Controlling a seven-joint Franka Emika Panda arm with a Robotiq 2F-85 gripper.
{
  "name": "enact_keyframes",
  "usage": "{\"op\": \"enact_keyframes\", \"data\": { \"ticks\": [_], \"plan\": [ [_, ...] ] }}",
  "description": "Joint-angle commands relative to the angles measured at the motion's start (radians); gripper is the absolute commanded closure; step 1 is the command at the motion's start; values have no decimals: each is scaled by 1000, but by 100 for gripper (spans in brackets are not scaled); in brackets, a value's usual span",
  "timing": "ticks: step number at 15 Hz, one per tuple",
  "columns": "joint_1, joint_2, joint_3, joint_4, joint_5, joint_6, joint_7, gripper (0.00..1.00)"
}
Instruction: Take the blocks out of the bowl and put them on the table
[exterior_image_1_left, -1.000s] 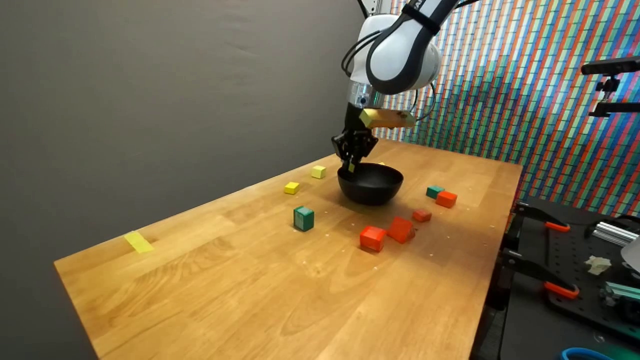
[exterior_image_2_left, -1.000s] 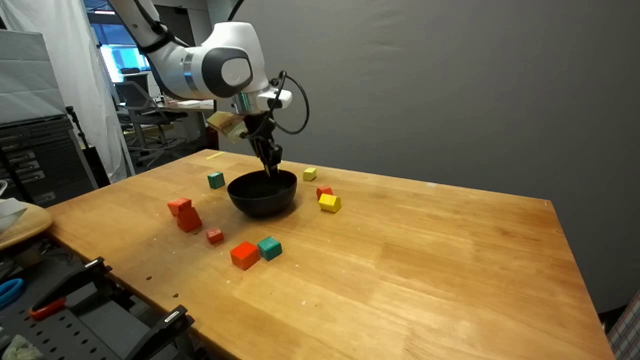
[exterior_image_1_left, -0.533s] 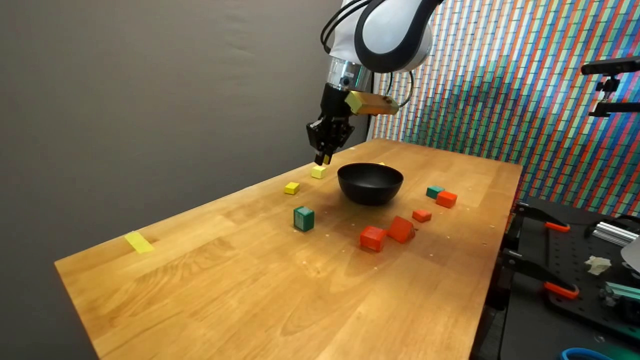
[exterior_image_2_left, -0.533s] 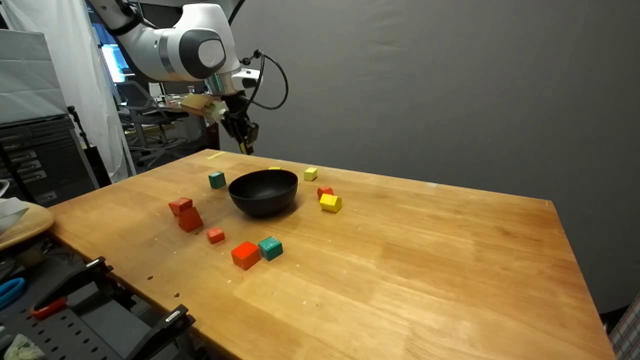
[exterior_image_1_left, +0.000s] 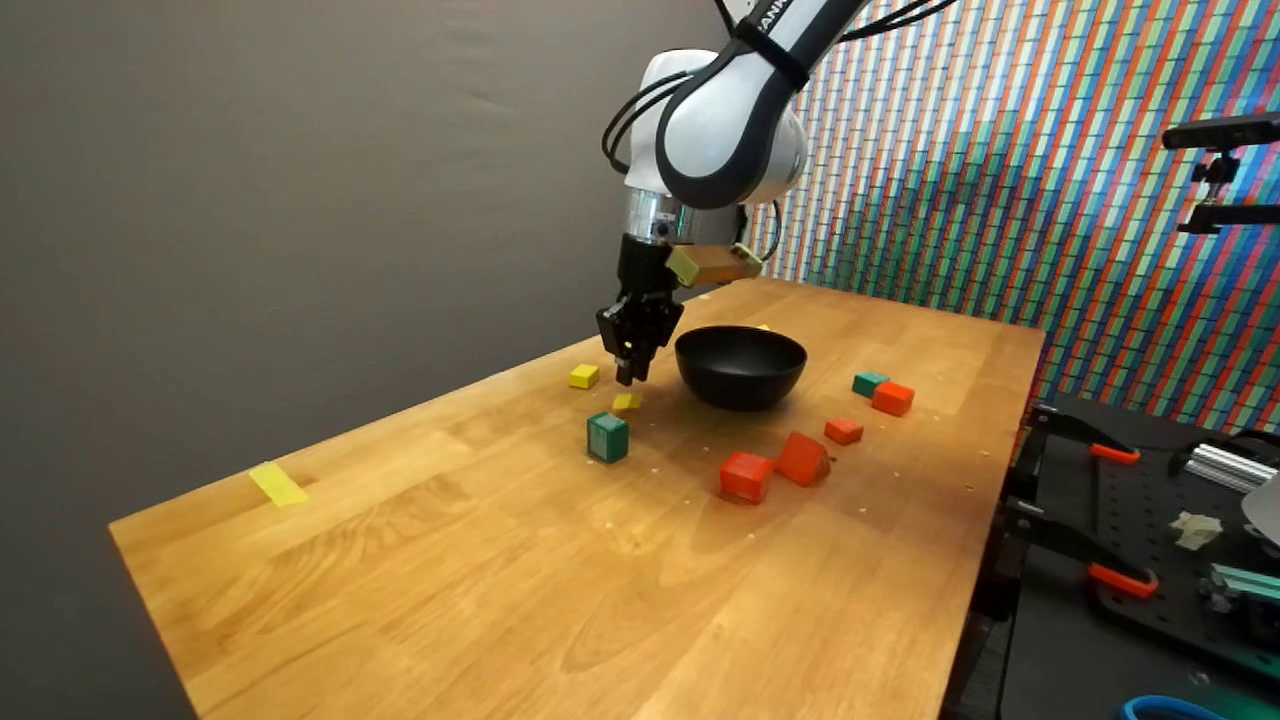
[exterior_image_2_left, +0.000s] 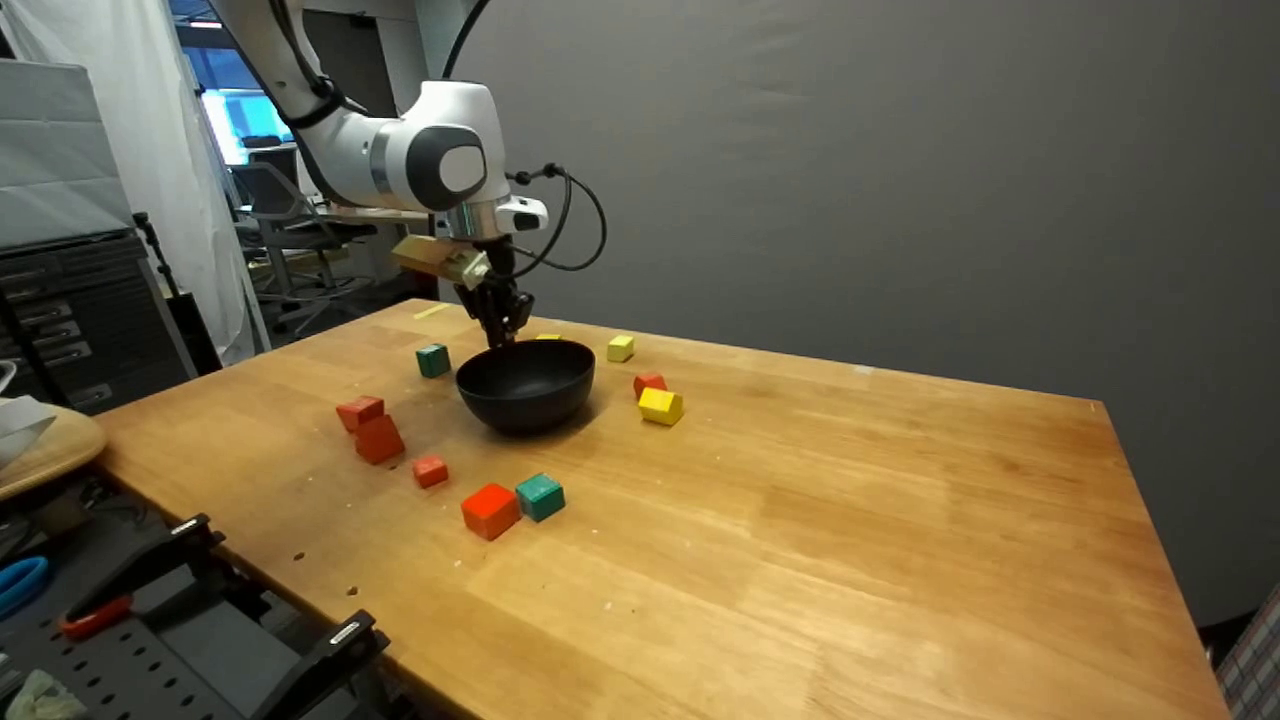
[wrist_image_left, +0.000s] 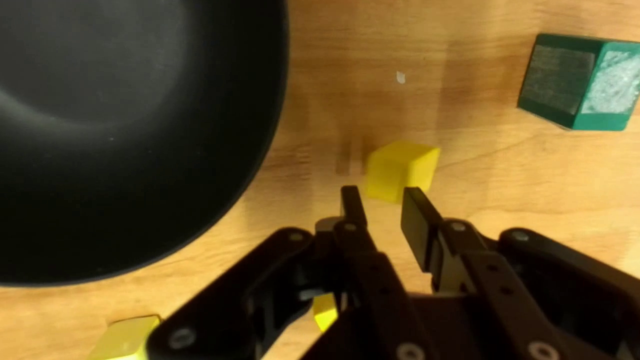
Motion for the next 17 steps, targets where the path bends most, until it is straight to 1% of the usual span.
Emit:
{"op": "enact_keyframes", "data": {
  "ticks": [1, 2, 3, 4, 5, 6, 7, 11, 12, 14, 17],
  "plan": [
    [-8, 41, 0, 96, -7, -100, -36, 40],
    [-10, 34, 2, 103, -5, -131, -39, 33],
    [-17, 3, 12, 95, 5, -172, -46, 24],
    [-10, -27, 5, 87, 2, -211, -33, 17],
    [-25, -80, 22, 64, 18, -248, -52, 8],
    [-17, -123, 14, 44, 14, -259, -37, 2],
    [-21, -181, 20, 16, 22, -275, -40, 0],
    [-5, -373, -7, -81, -1, -270, 25, 0],
    [-7, -246, 2, 19, 0, -266, -4, 0],
    [-9, -327, 1, -31, -1, -272, 9, 0],
    [-10, -357, 1, -66, -1, -272, 14, 0]
  ]
}}
